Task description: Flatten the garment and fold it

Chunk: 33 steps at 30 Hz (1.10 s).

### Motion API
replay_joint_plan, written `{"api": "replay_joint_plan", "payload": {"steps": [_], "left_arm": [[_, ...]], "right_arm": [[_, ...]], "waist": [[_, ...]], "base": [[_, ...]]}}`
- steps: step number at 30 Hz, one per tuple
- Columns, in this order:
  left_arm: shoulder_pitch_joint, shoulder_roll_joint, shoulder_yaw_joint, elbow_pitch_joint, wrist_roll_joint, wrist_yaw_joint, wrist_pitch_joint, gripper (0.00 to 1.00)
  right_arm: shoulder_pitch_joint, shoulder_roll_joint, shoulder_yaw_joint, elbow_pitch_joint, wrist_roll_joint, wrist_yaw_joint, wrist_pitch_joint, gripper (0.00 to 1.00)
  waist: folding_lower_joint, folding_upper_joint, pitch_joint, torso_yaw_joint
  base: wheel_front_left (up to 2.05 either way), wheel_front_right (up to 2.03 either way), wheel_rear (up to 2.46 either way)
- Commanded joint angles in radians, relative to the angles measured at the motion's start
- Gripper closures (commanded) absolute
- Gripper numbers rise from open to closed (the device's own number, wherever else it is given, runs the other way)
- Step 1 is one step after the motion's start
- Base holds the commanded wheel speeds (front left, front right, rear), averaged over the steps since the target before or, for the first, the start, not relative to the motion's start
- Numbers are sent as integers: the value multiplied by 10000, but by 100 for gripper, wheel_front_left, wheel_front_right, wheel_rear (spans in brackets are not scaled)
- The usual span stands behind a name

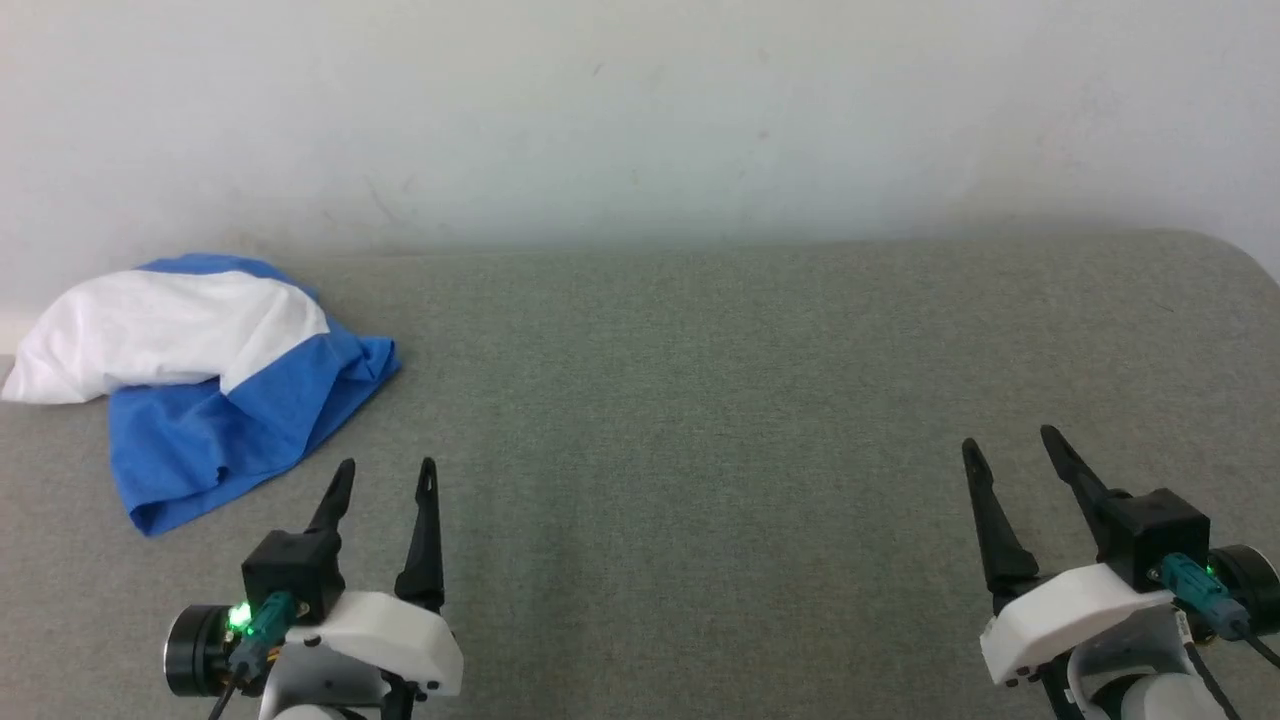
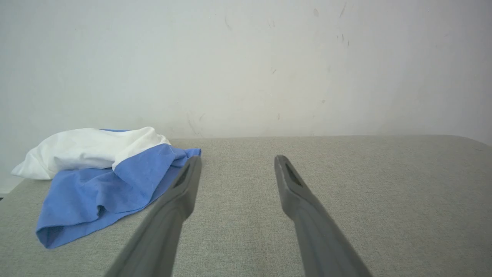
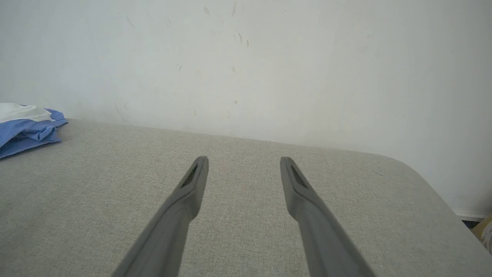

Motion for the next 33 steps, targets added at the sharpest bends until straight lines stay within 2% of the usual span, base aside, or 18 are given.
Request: {"api": "replay_joint_plan", "payload": {"steps": [1, 19, 33], "left_arm": [[-132, -5, -17, -45, -129, -70, -103, 0], [-191, -9, 106, -78, -611, -36, -479, 0], [-267, -12, 307, 25, -898, -18, -772, 0]], "right_arm": [[-53, 10, -22, 17, 59, -4, -94, 0], [-84, 15, 179, -11, 101, -5, -208, 0], [-114, 19, 463, -81, -22, -6, -256, 0]], "waist": [[0, 0, -3, 62], [0, 0, 41, 1045], [0, 0, 104, 2286]], "base": [[0, 0, 0], [0, 0, 0], [0, 0, 0]]}}
